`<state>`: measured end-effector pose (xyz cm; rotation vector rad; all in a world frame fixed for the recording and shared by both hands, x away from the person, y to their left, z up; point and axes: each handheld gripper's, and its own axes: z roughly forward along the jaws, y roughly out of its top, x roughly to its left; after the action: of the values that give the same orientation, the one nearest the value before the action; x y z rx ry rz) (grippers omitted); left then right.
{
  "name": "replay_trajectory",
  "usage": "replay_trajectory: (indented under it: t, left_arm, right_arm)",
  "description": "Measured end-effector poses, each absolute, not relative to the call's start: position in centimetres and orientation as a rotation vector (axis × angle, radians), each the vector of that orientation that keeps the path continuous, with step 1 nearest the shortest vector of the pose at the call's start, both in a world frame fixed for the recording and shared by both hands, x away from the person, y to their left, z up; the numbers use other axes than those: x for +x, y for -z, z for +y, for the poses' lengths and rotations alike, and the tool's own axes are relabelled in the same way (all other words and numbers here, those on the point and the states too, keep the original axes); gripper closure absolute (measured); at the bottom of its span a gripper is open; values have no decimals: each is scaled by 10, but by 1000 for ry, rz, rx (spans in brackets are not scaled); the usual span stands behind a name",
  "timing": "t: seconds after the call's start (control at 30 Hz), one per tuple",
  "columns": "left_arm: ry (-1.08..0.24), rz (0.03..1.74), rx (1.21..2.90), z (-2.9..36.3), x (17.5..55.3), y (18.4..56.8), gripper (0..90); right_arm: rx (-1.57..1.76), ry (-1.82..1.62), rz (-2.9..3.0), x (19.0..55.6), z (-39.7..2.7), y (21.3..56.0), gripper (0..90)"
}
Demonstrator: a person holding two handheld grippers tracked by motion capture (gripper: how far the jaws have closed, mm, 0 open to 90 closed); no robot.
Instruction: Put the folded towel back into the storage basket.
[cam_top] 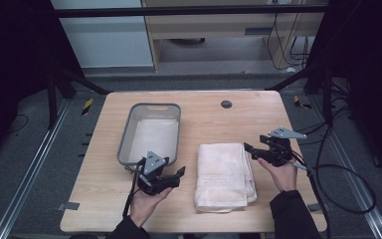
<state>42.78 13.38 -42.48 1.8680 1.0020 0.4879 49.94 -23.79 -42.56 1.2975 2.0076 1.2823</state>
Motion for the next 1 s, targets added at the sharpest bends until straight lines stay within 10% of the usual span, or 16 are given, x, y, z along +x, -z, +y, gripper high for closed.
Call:
replay_trajectory:
  t: [1.0]
  left_arm:
    - [-402, 935, 2040, 82, 429, 463, 321]
  right_arm:
    - [1331, -1184, 2143, 506, -224, 460, 282]
